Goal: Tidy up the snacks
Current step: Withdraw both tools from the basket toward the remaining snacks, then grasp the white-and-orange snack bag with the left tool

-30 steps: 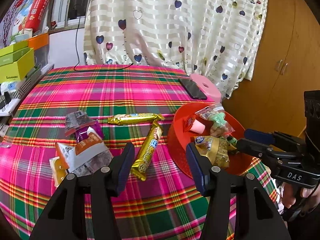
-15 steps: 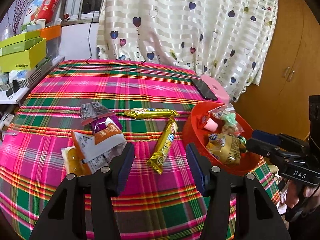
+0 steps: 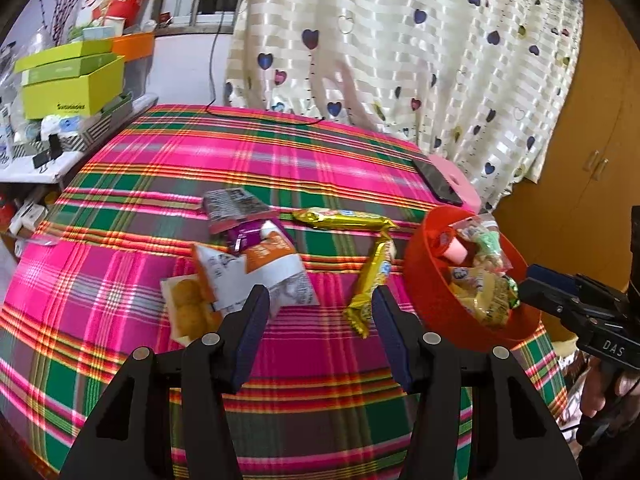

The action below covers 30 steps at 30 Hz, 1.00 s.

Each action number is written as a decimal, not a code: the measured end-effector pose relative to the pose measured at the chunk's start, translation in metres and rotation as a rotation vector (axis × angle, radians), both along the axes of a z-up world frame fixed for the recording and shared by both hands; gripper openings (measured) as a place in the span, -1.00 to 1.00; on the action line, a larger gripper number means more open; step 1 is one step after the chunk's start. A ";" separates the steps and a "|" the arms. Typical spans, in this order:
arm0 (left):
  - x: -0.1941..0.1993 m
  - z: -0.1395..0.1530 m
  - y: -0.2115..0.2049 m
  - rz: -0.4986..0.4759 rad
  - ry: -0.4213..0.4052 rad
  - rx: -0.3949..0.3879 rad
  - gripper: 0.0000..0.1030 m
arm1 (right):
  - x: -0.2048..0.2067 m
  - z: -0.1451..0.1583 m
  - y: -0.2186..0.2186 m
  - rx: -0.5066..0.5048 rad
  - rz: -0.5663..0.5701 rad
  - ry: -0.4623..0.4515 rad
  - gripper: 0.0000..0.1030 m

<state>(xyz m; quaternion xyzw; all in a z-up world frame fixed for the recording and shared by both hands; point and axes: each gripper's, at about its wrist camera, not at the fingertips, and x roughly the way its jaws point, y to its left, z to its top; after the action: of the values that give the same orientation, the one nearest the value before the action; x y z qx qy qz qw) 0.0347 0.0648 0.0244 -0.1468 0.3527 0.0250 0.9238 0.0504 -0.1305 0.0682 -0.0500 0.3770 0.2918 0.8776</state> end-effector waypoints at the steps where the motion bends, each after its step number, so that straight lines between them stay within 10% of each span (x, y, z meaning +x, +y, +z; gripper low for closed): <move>1: 0.000 -0.001 0.002 0.005 0.002 -0.001 0.06 | 0.001 0.000 0.000 0.001 0.003 0.001 -0.13; 19: 0.002 -0.009 0.038 0.024 -0.001 0.046 0.11 | 0.005 -0.006 0.018 -0.006 0.048 0.015 -0.04; 30: 0.049 -0.018 0.029 -0.199 0.001 0.179 0.17 | 0.012 -0.013 0.034 -0.019 0.067 0.032 -0.04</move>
<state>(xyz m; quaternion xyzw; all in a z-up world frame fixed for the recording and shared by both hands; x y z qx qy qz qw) 0.0836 0.0934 0.0063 -0.0279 0.3622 -0.0352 0.9310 0.0620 -0.0966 0.0548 -0.0660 0.3920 0.3181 0.8607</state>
